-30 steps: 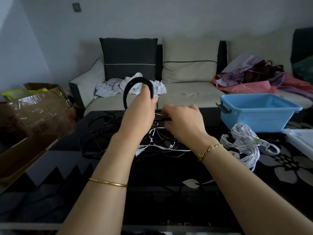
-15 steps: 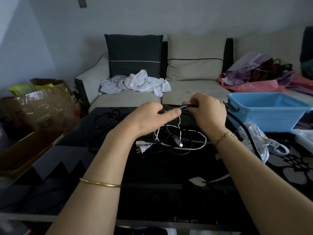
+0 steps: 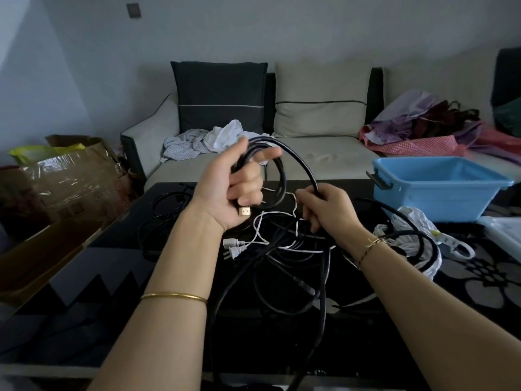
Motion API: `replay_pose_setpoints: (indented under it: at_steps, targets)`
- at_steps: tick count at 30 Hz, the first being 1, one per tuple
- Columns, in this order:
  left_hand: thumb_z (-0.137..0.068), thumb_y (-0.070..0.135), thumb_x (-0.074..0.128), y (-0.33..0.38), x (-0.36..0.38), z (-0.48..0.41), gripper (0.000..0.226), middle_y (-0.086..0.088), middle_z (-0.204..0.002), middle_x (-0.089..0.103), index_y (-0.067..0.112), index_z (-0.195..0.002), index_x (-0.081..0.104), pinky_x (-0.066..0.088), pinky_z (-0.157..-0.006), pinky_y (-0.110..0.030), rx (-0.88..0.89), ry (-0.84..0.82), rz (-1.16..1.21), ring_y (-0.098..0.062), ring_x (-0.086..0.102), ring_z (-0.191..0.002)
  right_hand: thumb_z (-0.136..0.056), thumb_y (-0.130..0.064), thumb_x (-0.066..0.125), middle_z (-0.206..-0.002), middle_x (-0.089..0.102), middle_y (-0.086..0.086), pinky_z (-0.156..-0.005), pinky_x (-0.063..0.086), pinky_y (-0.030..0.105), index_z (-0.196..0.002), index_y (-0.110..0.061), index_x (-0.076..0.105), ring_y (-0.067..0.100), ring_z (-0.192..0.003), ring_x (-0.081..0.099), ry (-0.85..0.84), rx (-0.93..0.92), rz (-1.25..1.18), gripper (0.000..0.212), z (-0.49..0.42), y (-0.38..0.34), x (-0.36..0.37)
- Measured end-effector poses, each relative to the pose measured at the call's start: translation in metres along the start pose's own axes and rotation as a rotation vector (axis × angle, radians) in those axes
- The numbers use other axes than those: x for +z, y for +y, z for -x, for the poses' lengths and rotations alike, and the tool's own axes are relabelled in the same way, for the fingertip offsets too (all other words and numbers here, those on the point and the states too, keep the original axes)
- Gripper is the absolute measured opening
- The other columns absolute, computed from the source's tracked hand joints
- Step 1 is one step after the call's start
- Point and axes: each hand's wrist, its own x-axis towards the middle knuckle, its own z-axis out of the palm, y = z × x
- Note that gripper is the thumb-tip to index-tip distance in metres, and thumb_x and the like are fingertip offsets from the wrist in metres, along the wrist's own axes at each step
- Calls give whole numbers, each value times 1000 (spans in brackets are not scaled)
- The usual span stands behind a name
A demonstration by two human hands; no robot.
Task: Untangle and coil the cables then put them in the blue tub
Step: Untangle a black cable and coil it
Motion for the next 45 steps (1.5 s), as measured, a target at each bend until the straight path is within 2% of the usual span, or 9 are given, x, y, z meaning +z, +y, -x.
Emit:
replay_pose_setpoints:
  at_steps: [7, 13, 16, 21, 24, 28, 34, 40, 45]
  targets:
    - [-101, 43, 34, -6, 3, -11, 49, 8, -39, 24, 2, -107, 60, 25, -32, -14, 153, 60, 422, -10, 25, -27, -98, -24, 48, -49, 51, 4, -33, 28, 20, -76, -13, 47, 16, -31, 33, -280, 22, 298, 24, 11, -5, 5]
    - [-104, 36, 29, -16, 6, -26, 42, 7, -53, 32, 0, -114, 48, 35, -48, -18, 280, 190, 509, -6, 30, -39, -96, -20, 49, -55, 57, 6, -35, 33, 18, -88, -4, 45, 10, -27, 37, -498, -21, 574, 18, 21, -20, 6]
    - [-105, 33, 27, -19, 8, -33, 32, 6, -59, 35, 12, -85, 40, 36, -58, -23, 329, 245, 371, -8, 33, -44, -92, -15, 51, -55, 59, 5, -41, 38, 18, -90, 6, 52, 8, -28, 42, -598, -41, 648, 21, 26, -30, 6]
    - [-105, 24, 33, -25, 13, -37, 27, 4, -62, 35, 16, -80, 37, 40, -57, -24, 497, 473, -249, -9, 34, -48, -86, -1, 48, -56, 61, 5, -49, 44, 21, -89, -1, 54, 5, -34, 50, -726, -22, 684, 7, 33, -50, 0]
    - [-102, 25, 36, -29, 8, -33, 19, 1, -69, 42, 17, -85, 40, 45, -71, -34, 536, 524, -790, -13, 43, -61, -82, -2, 52, -65, 66, 9, -54, 48, 23, -86, -4, 60, 6, -41, 55, -613, -82, 835, 9, 30, -60, -9]
    - [-100, 27, 42, -31, 7, -27, 18, -3, -83, 49, 10, -94, 42, 37, -72, -34, 369, 431, -1212, -22, 49, -80, -77, -20, 66, -92, 62, -2, -73, 49, 32, -83, -28, 61, 20, -89, 60, -375, -194, 1113, 12, 24, -71, -23]
    - [-100, 33, 41, -27, 21, -20, 23, -7, -94, 54, 12, -109, 43, 45, -80, -39, 191, 291, -1687, -30, 56, -93, -87, -27, 63, -102, 64, -4, -72, 29, 29, -94, -32, 65, 24, -98, 61, -15, -358, 1313, 9, 22, -75, -21]
    - [-99, 40, 37, -22, 20, -15, 32, -3, -76, 54, 19, -76, 39, 40, -69, -35, 38, 148, -1636, -24, 51, -73, -87, -36, 62, -93, 65, -1, -86, 29, 34, -90, -24, 62, 25, -88, 60, 211, -457, 1333, 13, 20, -72, -20]
    - [-92, 44, 55, -16, 24, -6, 31, 6, -60, 50, 18, -76, 54, 34, -53, -26, 10, 55, -1569, -8, 45, -51, -82, -52, 58, -83, 64, -1, -114, 10, 37, -83, -20, 66, 23, -79, 63, 222, -593, 1354, 33, 12, -65, -28]
